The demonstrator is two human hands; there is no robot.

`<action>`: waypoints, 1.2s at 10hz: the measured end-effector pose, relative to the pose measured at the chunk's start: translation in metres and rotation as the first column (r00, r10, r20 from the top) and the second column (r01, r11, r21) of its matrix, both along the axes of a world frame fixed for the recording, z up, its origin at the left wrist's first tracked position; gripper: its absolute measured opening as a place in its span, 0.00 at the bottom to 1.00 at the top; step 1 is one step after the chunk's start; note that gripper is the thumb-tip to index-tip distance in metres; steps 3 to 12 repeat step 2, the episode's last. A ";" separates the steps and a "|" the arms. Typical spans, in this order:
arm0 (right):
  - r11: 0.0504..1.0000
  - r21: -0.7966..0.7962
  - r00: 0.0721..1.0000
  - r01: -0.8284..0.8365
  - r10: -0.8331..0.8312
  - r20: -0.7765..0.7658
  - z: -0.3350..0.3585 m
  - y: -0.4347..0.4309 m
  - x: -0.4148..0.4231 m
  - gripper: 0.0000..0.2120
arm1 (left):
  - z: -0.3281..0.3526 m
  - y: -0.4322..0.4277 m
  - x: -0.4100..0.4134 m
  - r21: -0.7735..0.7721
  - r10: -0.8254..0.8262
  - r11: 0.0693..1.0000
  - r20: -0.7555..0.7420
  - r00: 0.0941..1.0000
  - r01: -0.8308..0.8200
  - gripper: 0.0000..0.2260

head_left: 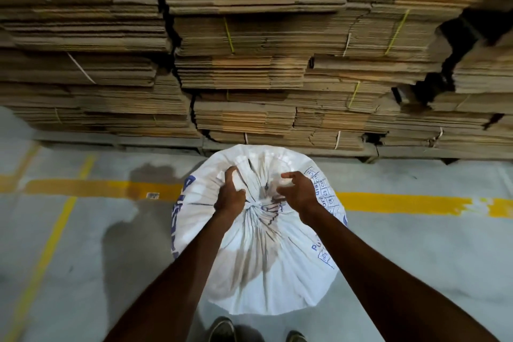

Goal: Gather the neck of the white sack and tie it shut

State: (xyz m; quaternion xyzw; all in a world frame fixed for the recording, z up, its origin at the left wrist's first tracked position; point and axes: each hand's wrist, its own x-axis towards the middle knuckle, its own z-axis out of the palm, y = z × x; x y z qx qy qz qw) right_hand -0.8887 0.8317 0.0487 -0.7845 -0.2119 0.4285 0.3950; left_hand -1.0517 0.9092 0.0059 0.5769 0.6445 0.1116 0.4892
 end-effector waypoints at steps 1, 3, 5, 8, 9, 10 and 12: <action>0.985 -0.092 0.977 -0.145 0.157 0.146 0.026 -0.010 0.009 0.14 | 0.002 0.012 -0.015 0.011 0.007 1.000 -0.069 0.998 -0.006 0.36; 0.977 -0.050 0.968 -0.210 0.214 0.128 0.060 -0.014 0.018 0.13 | 0.045 0.016 -0.017 0.087 -0.013 0.996 -0.045 0.999 0.017 0.31; 0.977 -0.050 0.968 -0.210 0.214 0.128 0.060 -0.014 0.018 0.13 | 0.045 0.016 -0.017 0.087 -0.013 0.996 -0.045 0.999 0.017 0.31; 0.977 -0.050 0.968 -0.210 0.214 0.128 0.060 -0.014 0.018 0.13 | 0.045 0.016 -0.017 0.087 -0.013 0.996 -0.045 0.999 0.017 0.31; 0.977 -0.050 0.968 -0.210 0.214 0.128 0.060 -0.014 0.018 0.13 | 0.045 0.016 -0.017 0.087 -0.013 0.996 -0.045 0.999 0.017 0.31; 0.977 -0.050 0.968 -0.210 0.214 0.128 0.060 -0.014 0.018 0.13 | 0.045 0.016 -0.017 0.087 -0.013 0.996 -0.045 0.999 0.017 0.31; 0.977 -0.050 0.968 -0.210 0.214 0.128 0.060 -0.014 0.018 0.13 | 0.045 0.016 -0.017 0.087 -0.013 0.996 -0.045 0.999 0.017 0.31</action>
